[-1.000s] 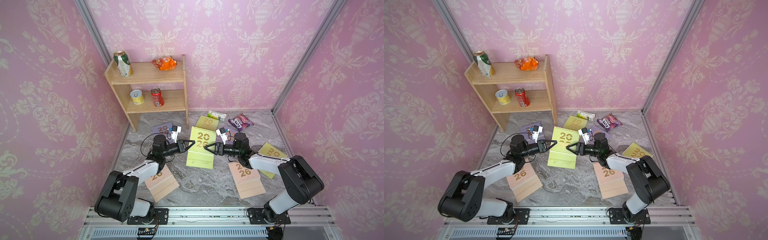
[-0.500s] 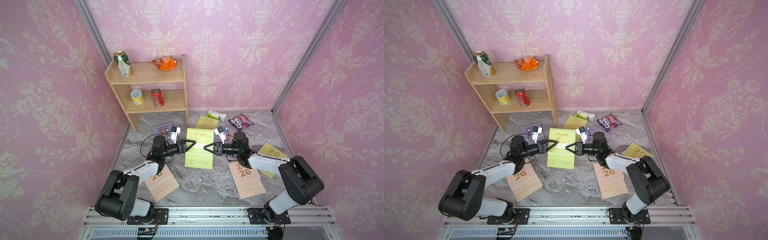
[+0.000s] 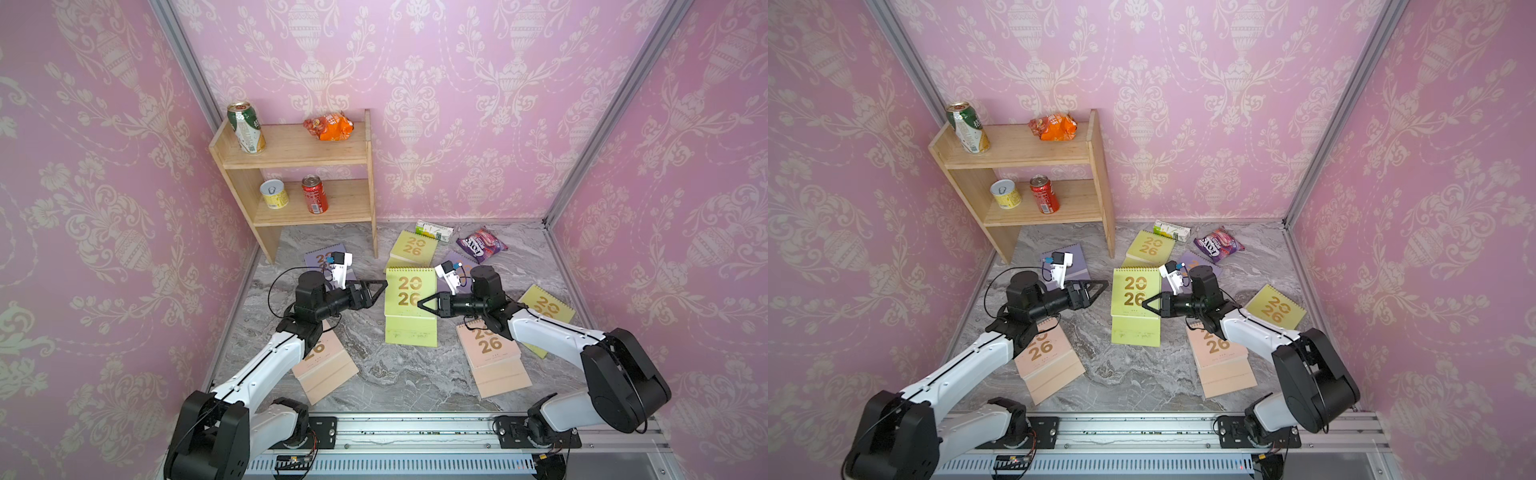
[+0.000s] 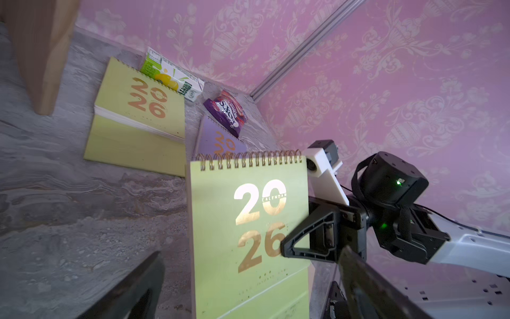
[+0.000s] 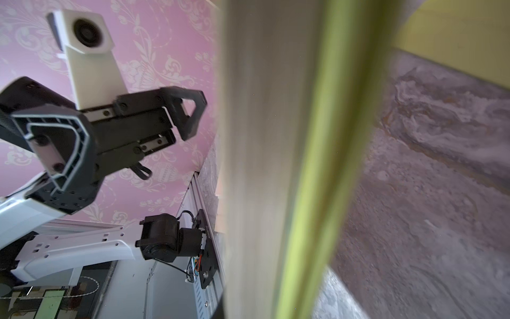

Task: Stack the calendars
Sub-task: Place the calendar at the center of the board.

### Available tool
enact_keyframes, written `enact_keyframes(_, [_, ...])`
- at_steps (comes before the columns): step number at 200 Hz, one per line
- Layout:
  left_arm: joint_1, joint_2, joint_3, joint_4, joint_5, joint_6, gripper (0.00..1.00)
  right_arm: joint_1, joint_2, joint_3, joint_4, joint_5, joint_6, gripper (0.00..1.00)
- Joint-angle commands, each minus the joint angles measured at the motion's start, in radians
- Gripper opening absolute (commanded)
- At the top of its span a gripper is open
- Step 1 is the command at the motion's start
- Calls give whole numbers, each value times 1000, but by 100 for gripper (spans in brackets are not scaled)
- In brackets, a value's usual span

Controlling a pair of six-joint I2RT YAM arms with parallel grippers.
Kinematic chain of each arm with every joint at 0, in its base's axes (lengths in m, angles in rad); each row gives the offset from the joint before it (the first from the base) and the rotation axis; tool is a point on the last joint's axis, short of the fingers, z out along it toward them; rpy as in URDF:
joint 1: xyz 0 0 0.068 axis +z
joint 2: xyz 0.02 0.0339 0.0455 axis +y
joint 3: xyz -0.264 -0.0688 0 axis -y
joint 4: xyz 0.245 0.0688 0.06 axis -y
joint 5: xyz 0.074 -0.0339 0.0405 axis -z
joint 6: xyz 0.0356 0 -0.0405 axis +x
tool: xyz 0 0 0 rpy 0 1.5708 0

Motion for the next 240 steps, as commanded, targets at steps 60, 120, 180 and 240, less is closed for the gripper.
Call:
enact_keyframes(60, [12, -159, 33, -337, -290, 158, 99, 97, 54, -100, -14, 68, 45, 0])
enact_keyframes(120, [12, -177, 51, -399, -309, 175, 99, 131, 137, -93, -54, 94, 38, 0])
enact_keyframes(180, [12, -185, 45, -414, -316, 175, 99, 131, 162, -60, -147, 188, 13, 4])
enact_keyframes(240, [12, -201, 38, -434, -336, 178, 99, 131, 195, -28, -199, 226, 3, 21])
